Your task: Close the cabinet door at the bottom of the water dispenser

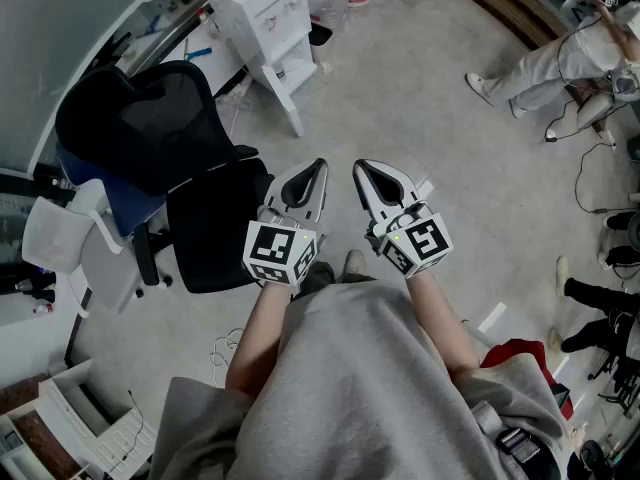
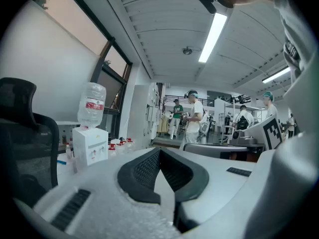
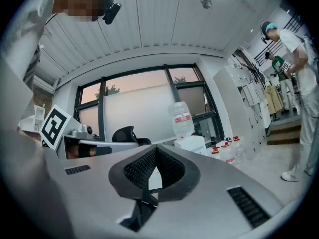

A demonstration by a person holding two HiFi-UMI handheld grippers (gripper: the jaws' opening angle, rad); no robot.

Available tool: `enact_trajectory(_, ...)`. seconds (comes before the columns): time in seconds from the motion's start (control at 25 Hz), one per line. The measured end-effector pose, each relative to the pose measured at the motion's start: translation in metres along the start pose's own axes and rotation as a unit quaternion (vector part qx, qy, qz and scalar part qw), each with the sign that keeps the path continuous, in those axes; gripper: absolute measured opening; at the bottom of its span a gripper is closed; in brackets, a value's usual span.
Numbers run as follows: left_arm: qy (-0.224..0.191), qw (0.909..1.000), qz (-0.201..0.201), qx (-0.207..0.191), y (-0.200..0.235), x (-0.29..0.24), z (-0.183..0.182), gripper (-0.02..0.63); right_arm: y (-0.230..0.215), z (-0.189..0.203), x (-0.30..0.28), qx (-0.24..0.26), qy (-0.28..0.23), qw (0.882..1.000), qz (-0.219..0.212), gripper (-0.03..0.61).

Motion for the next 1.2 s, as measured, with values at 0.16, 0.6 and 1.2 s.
enact_trajectory(0.16, -0.008, 1.0, -0.002, 0.004, -0.019, -0.006, -0.001, 0.008, -0.012, -0.001, 0.017, -0.009, 0.001, 1.0, 0.0, 0.011)
enact_trajectory(0.6, 0.008, 0.9995, -0.032, -0.002, -0.042, -0.016, 0.01, 0.008, -0.035, 0.005, 0.04, -0.034, 0.0, 0.999, 0.002, 0.011)
enact_trajectory(1.2, 0.018, 0.9986, -0.041, 0.027, -0.006, -0.036, 0.036, 0.008, -0.058, 0.03, 0.017, -0.042, 0.038, 0.998, 0.023, 0.011)
Point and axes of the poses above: the fingertips, and each gripper's own axes: x backward along the fingers, y to its left, z out of its underside, the point moved 6 cm from there along x, backward along the fingers, and after that the axes turned 14 degrees about z, right-handed, at the moved point
